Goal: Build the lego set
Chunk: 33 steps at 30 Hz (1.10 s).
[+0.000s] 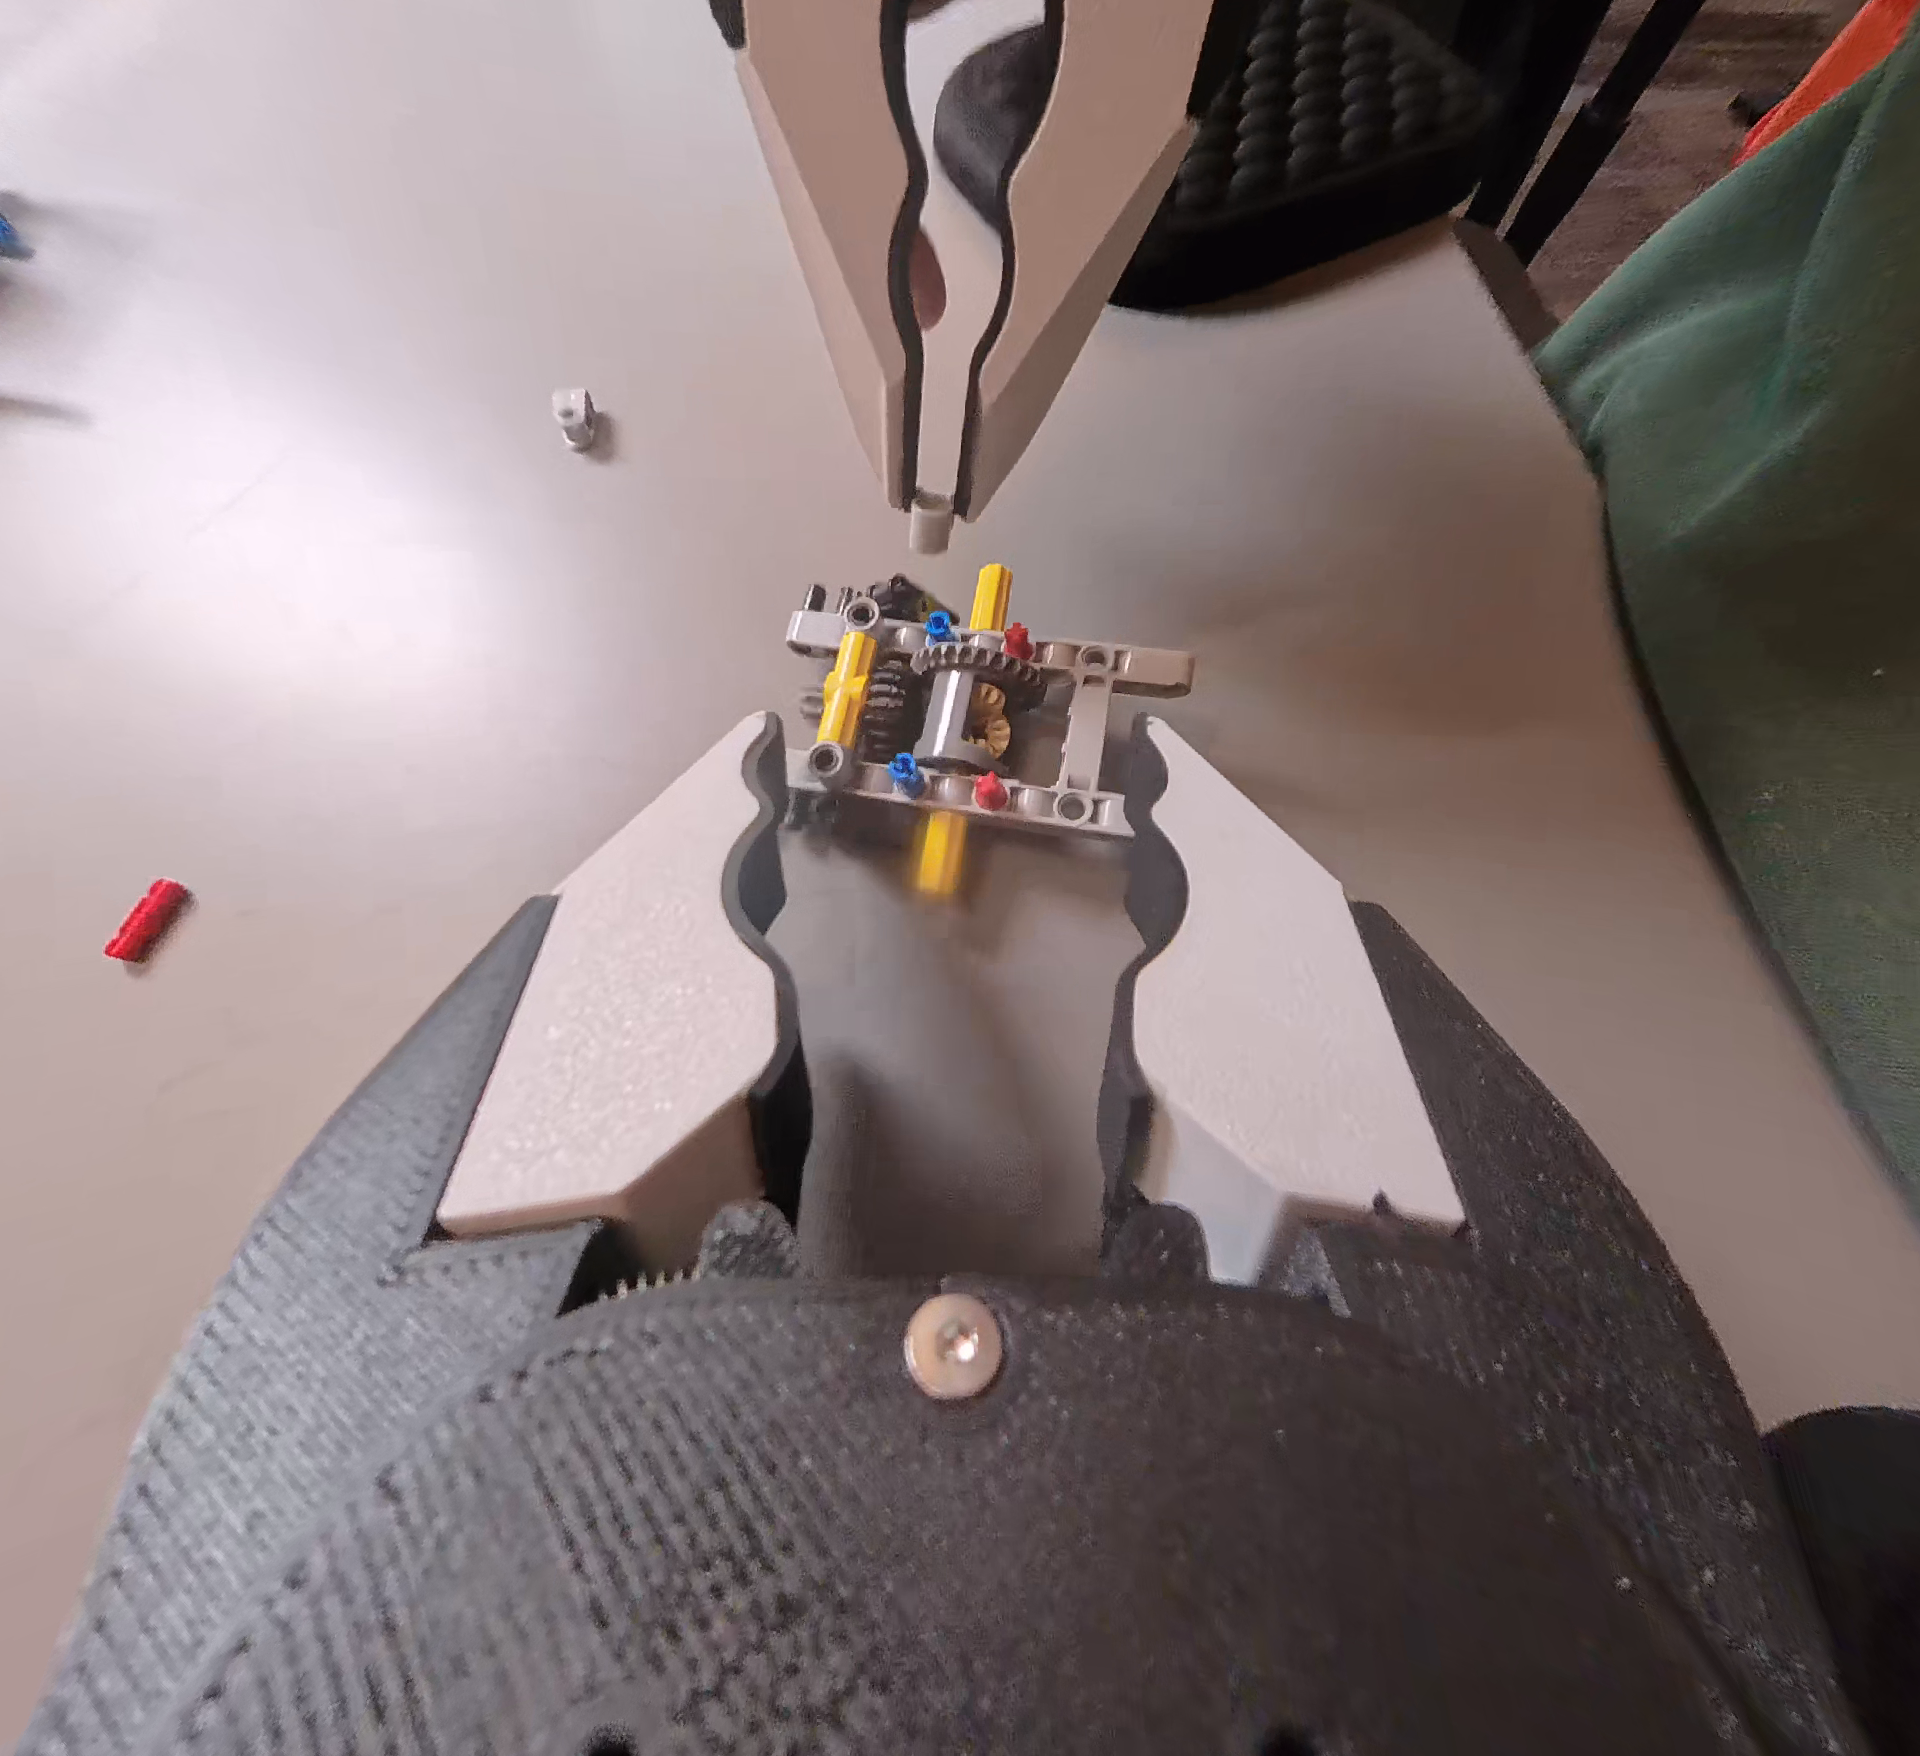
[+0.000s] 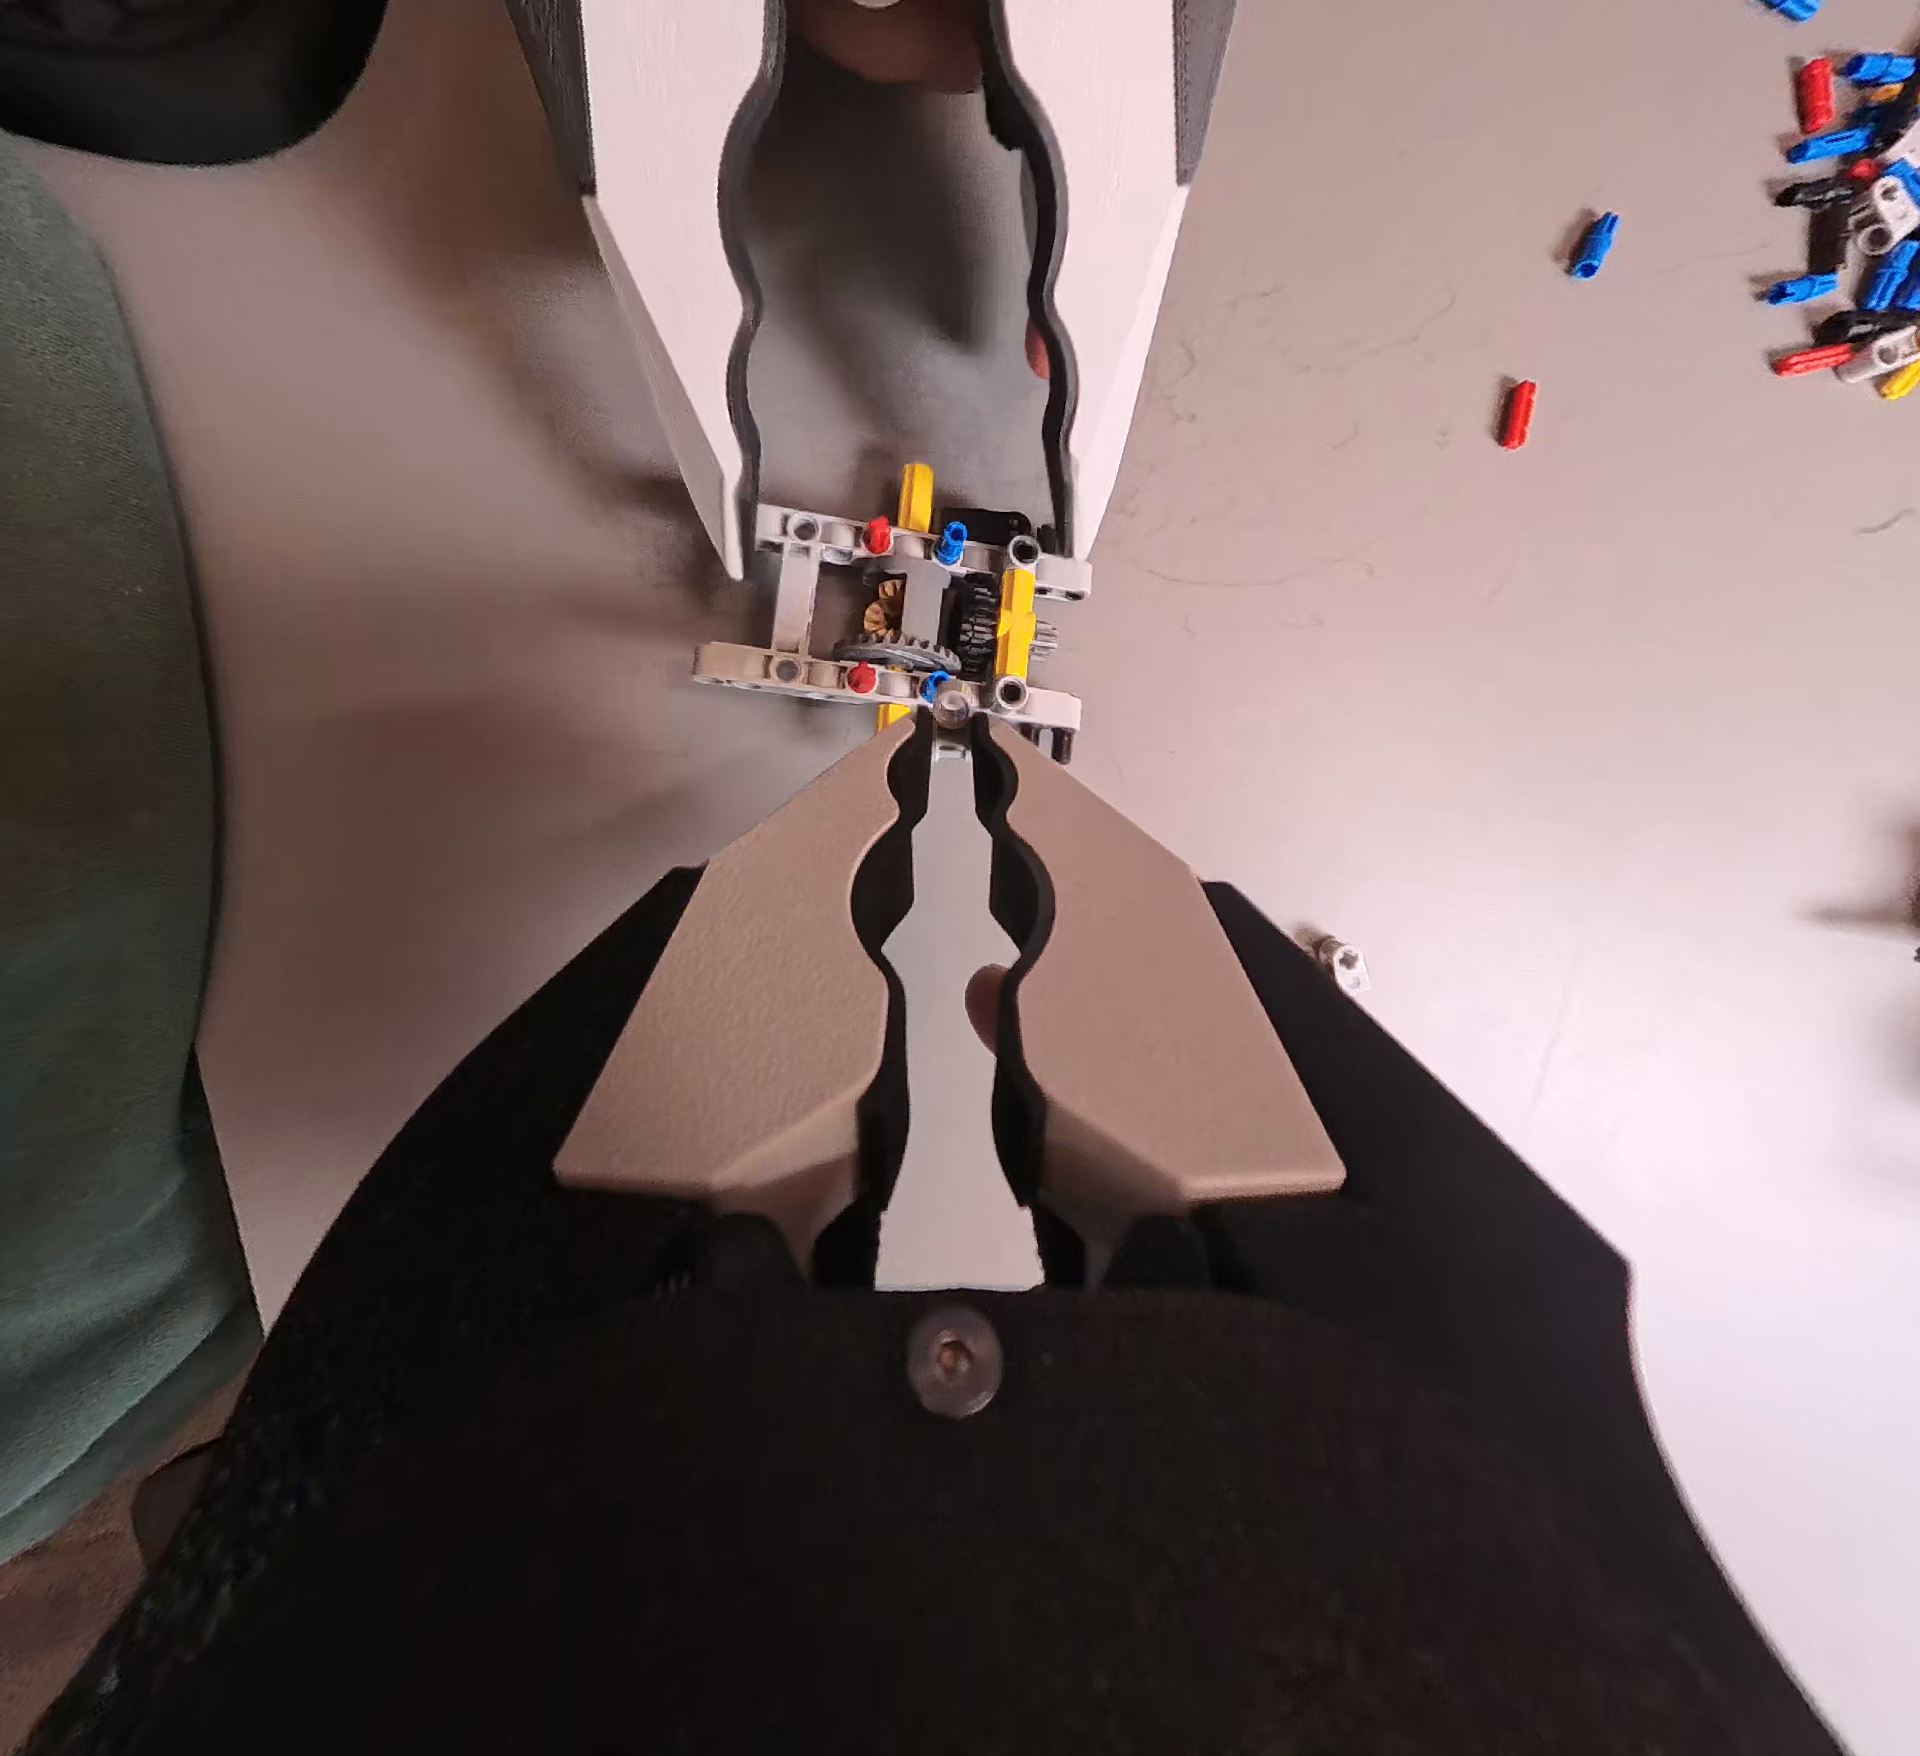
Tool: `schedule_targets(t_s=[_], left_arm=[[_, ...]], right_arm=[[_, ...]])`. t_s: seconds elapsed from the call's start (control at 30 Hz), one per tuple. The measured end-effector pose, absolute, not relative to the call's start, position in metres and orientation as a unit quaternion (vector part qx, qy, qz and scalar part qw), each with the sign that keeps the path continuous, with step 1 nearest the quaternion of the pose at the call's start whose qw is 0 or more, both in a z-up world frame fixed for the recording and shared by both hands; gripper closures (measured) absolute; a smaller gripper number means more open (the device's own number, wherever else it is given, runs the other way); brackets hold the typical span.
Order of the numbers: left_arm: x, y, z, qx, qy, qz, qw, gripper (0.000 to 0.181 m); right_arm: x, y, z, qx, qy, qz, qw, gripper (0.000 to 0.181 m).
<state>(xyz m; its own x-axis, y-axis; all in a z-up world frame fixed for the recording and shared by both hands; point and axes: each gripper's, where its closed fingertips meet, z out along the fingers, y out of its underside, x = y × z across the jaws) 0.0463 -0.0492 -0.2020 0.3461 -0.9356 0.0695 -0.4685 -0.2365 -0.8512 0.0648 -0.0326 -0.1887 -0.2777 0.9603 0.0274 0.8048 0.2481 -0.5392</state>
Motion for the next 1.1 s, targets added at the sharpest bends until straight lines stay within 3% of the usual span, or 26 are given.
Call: schedule_targets(t_s=[0.03,0.17,0.3,0.5,1.1], left_arm=[[0.047,-0.05,-0.194,-0.717,0.478,-0.321,0.393,0.121],[0.052,-0.057,-0.166,-0.678,0.458,-0.383,0.428,0.155],[0.058,-0.06,-0.159,-0.666,0.457,-0.388,0.444,0.168],[0.062,-0.062,-0.158,-0.662,0.463,-0.382,0.449,0.176],[0.066,-0.065,-0.153,-0.648,0.466,-0.385,0.464,0.177]], right_arm=[[0.064,-0.034,-0.186,-0.571,-0.767,0.225,0.186,0.175],[0.055,-0.051,-0.166,-0.544,-0.765,0.272,0.212,0.175],[0.052,-0.06,-0.158,-0.531,-0.764,0.293,0.223,0.176],[0.052,-0.063,-0.158,-0.529,-0.761,0.3,0.226,0.176],[0.052,-0.066,-0.149,-0.542,-0.711,0.384,0.231,0.176]])
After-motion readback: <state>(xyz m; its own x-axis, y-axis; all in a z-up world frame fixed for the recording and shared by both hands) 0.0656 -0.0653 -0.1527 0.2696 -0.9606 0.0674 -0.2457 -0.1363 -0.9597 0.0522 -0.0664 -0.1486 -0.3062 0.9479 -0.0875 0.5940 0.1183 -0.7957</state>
